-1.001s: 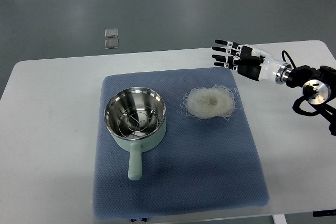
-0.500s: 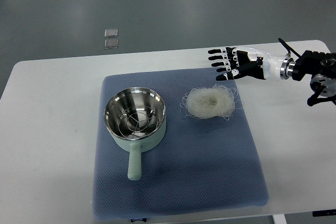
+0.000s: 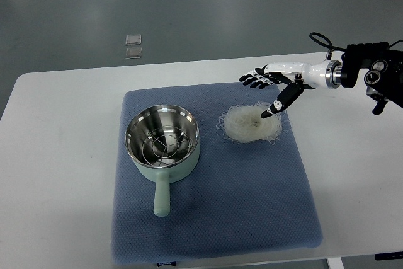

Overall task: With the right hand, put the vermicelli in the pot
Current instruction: 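Lower the right hand onto the vermicelli bundle, fingers spread over it, then close the right hand fingers around the vermicelli bundle, then lift the vermicelli with the right hand up off the mat, then carry the vermicelli over the steel pot and lower it inside, then open the right hand to release the vermicelli and withdraw upward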

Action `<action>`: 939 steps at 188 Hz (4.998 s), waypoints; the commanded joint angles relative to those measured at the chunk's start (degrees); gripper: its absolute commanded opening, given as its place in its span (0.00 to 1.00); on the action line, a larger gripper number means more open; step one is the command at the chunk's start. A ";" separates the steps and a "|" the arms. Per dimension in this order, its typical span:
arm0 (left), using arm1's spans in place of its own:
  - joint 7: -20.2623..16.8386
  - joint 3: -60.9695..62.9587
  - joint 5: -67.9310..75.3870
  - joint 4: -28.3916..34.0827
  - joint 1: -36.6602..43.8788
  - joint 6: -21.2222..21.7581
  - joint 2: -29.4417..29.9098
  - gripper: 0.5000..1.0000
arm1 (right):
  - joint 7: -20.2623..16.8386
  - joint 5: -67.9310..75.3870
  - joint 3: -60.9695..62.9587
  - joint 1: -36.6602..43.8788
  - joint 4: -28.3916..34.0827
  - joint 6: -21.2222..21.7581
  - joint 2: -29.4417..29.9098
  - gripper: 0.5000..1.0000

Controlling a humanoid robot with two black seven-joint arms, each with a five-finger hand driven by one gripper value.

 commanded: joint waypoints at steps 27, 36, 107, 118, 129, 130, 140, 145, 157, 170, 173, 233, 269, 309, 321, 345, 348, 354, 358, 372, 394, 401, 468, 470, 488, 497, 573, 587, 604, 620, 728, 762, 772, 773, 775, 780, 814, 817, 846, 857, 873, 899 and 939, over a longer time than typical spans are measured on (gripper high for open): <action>0.00 0.01 0.00 -0.01 0.00 0.00 0.00 1.00 | 0.00 -2.29 -0.66 -0.08 0.32 -2.30 0.61 0.85; 0.00 0.01 0.00 -0.01 0.00 0.00 0.00 1.00 | 0.00 -2.63 -0.75 -0.17 0.32 -3.35 0.78 0.85; 0.00 0.01 0.00 -0.01 0.00 0.00 0.00 1.00 | 0.00 -9.67 -6.19 -0.08 0.32 -7.22 3.60 0.85; 0.00 0.01 0.00 -0.01 0.00 0.00 0.00 1.00 | 0.00 -9.67 -6.37 -0.17 0.32 -7.14 3.60 0.85; 0.00 0.01 0.00 -0.01 0.00 0.00 0.00 1.00 | 0.00 -9.84 -7.16 -0.17 0.32 -7.22 3.60 0.85; 0.00 0.01 0.00 -0.01 0.00 0.00 0.00 1.00 | 0.00 -9.84 -7.34 -0.26 0.32 -7.31 3.60 0.85; 0.00 0.01 0.00 -0.01 0.00 0.00 0.00 1.00 | 0.00 -10.28 -8.22 -0.35 0.32 -7.75 3.77 0.85; 0.00 0.01 0.00 -0.01 0.00 0.00 0.00 1.00 | 0.00 -10.46 -8.39 -0.35 0.32 -8.01 3.95 0.85; 0.00 0.01 0.00 -0.01 0.00 0.00 0.00 1.00 | 0.00 -10.90 -9.10 -0.44 0.23 -8.89 5.00 0.85; 0.00 0.01 0.00 -0.01 0.00 0.00 0.00 1.00 | 0.08 -11.16 -10.06 -0.44 -0.12 -9.68 5.53 0.85; 0.00 0.01 0.00 -0.01 0.00 0.00 0.00 1.00 | 0.00 -11.16 -10.15 -0.44 -0.12 -9.86 5.53 0.85; 0.00 0.01 0.00 -0.01 0.00 0.00 0.00 1.00 | 0.17 -14.76 -10.85 -0.52 -0.12 -12.32 5.62 0.84; 0.00 0.01 0.00 -0.01 0.00 0.00 0.00 1.00 | 0.44 -14.85 -12.08 -0.52 -0.12 -13.55 5.53 0.81; 0.00 0.01 0.00 -0.01 0.00 0.00 0.00 1.00 | 0.44 -15.73 -12.61 -0.44 -0.03 -13.55 5.53 0.29; 0.00 0.01 0.00 -0.01 0.00 0.00 0.00 1.00 | 0.44 -15.73 -12.96 -0.44 -0.12 -13.55 5.53 0.17; 0.00 0.01 0.00 -0.01 0.00 0.00 0.00 1.00 | 0.44 -15.73 -12.96 -0.44 -0.03 -13.46 5.62 0.00; -0.09 0.01 0.00 -0.01 0.00 0.00 0.00 1.00 | 0.44 -15.73 -12.87 -0.44 -0.03 -13.46 5.62 0.00; 0.00 0.01 0.00 -0.01 0.00 0.00 0.00 1.00 | 0.44 -15.56 -12.87 -0.35 -0.03 -13.46 5.70 0.00; 0.00 0.01 0.00 -0.01 0.00 0.00 0.00 1.00 | 0.44 -15.47 -12.79 -0.35 -0.03 -13.46 5.79 0.00; 0.00 0.01 0.00 -0.01 0.00 0.00 0.00 1.00 | 0.87 -15.21 -12.79 -0.17 -0.03 -13.38 5.97 0.00; 0.00 0.01 0.00 -0.01 0.00 0.00 0.00 1.00 | 2.72 -15.12 -12.70 0.00 0.06 -13.20 5.88 0.00; 0.00 0.01 0.00 -0.01 0.00 0.00 0.00 1.00 | 3.16 -15.12 -12.61 0.09 0.15 -13.11 5.79 0.00; 0.00 0.01 0.00 -0.01 0.00 0.00 0.00 1.00 | 5.71 -14.59 -9.62 1.41 0.32 -13.46 5.79 0.00; 0.00 0.01 0.00 -0.01 0.00 0.00 0.00 1.00 | 5.89 -14.59 -9.45 1.59 0.32 -13.38 5.71 0.00; 0.00 0.01 0.00 -0.01 0.00 0.00 0.00 1.00 | 6.77 -14.50 -8.48 3.17 0.32 -13.20 5.44 0.00; 0.00 0.01 0.00 -0.01 0.00 0.00 0.00 1.00 | 6.85 -14.50 -7.95 4.04 0.32 -13.02 5.35 0.00; 0.00 0.01 0.00 -0.01 0.00 0.00 0.00 1.00 | 7.20 -6.77 -6.19 12.04 0.41 -12.58 6.85 0.00; 0.00 0.01 0.00 -0.01 0.00 0.00 0.00 1.00 | 7.20 -6.06 -6.19 13.36 0.41 -12.32 7.46 0.00; 0.00 0.01 0.00 -0.01 0.00 0.00 0.00 1.00 | 7.29 -5.19 -6.11 14.42 0.32 -12.23 8.25 0.00; 0.00 0.01 0.00 -0.01 0.00 0.00 0.00 1.00 | 7.20 -3.69 -6.19 15.74 0.41 -11.53 9.40 0.00; 0.00 0.01 0.00 -0.01 0.00 0.00 0.00 1.00 | 6.68 -2.11 -7.34 17.84 0.32 -5.29 19.15 0.00; 0.00 0.01 0.00 -0.01 0.00 0.00 0.00 1.00 | 6.41 -2.11 -8.22 16.35 0.32 -3.80 20.21 0.17; 0.00 0.01 0.00 -0.01 0.00 0.00 0.00 1.00 | 6.33 -2.29 -8.92 15.56 0.32 -3.62 20.21 0.35; 0.00 0.01 0.00 -0.01 0.00 0.00 0.00 1.00 | 6.33 -2.29 -8.92 15.56 0.32 -3.62 20.21 0.35; 0.00 0.01 0.00 -0.01 0.00 0.00 0.00 1.00 | 6.33 -2.29 -9.01 15.47 0.32 -3.62 20.21 0.40; 0.00 0.01 0.00 -0.01 0.00 0.00 0.00 1.00 | 6.33 -2.37 -9.27 14.95 0.32 -3.62 20.29 0.52; 0.00 0.01 0.00 -0.01 0.00 0.00 0.00 1.00 | 6.33 -2.81 -9.45 13.45 -0.38 -3.71 20.30 0.79; 0.00 0.01 0.00 -0.01 0.00 0.00 0.00 1.00 | 6.33 -2.81 -9.45 13.45 -0.38 -3.71 20.30 0.79; 0.00 0.01 0.00 -0.01 0.00 0.00 0.00 1.00 | 6.33 -2.02 -9.10 13.54 -0.47 -3.71 19.50 0.79; -0.09 0.01 0.00 -0.01 0.00 0.00 0.00 1.00 | 6.33 -1.93 -8.57 13.63 -0.47 -3.71 19.42 0.79; 0.00 0.01 0.00 -0.01 0.00 0.00 0.00 1.00 | 6.33 -1.85 -8.22 13.71 -0.82 -3.44 18.89 0.79; 0.00 0.01 0.00 -0.01 0.00 0.00 0.00 1.00 | 6.24 0.35 -8.04 13.63 -1.44 -2.92 17.22 0.79; 0.00 0.01 0.00 -0.01 0.00 0.00 0.00 1.00 | 0.88 18.45 -8.13 11.61 -1.96 -1.42 12.48 0.79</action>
